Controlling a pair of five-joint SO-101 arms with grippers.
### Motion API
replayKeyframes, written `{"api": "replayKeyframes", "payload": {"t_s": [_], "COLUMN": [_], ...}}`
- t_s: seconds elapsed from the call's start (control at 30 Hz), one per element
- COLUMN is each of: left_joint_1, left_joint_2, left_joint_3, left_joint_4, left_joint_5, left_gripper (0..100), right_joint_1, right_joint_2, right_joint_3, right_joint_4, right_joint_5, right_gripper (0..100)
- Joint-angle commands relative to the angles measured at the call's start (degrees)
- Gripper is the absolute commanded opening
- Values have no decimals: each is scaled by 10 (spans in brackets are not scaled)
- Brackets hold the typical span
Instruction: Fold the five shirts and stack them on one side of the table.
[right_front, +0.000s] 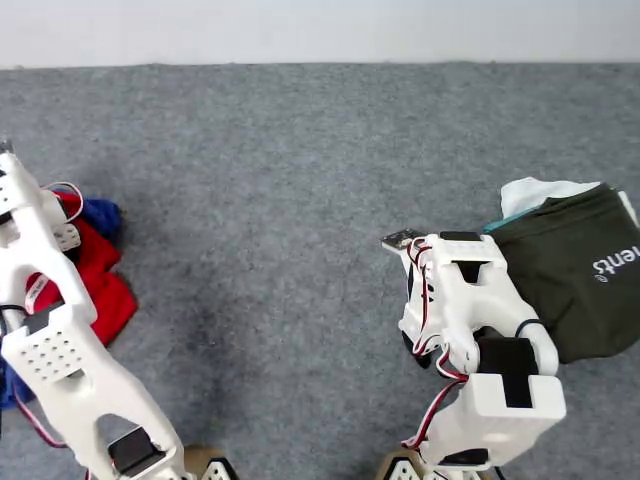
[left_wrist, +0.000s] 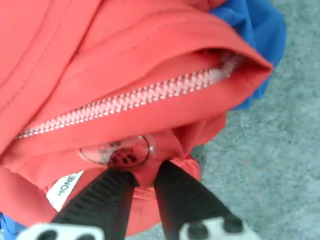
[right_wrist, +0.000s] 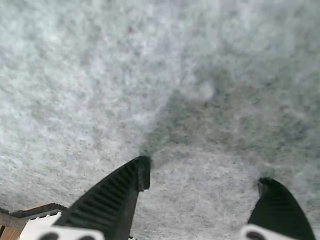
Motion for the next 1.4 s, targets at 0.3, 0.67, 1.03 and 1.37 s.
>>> {"api": "replayKeyframes", "payload": {"t_s": [0.3,0.67,1.03,1.37], "left_joint_1": [244,212,64,37], "left_joint_2": [-344,-413,-235,-197], "left_joint_3": [124,201,199,198], "left_joint_4": [14,-50,-27,-91], "left_joint_5": [-91,-128,-127,-133], "left_gripper": [12,17,174,173], "right_joint_1": [-8,-8,-8,-8], "right_joint_2": [9,9,9,9], "right_joint_3": [14,14,14,14], "right_joint_4": [-40,-40,-40,-40], "right_joint_5": [16,16,16,16], "right_gripper": [318,319,319,319]}}
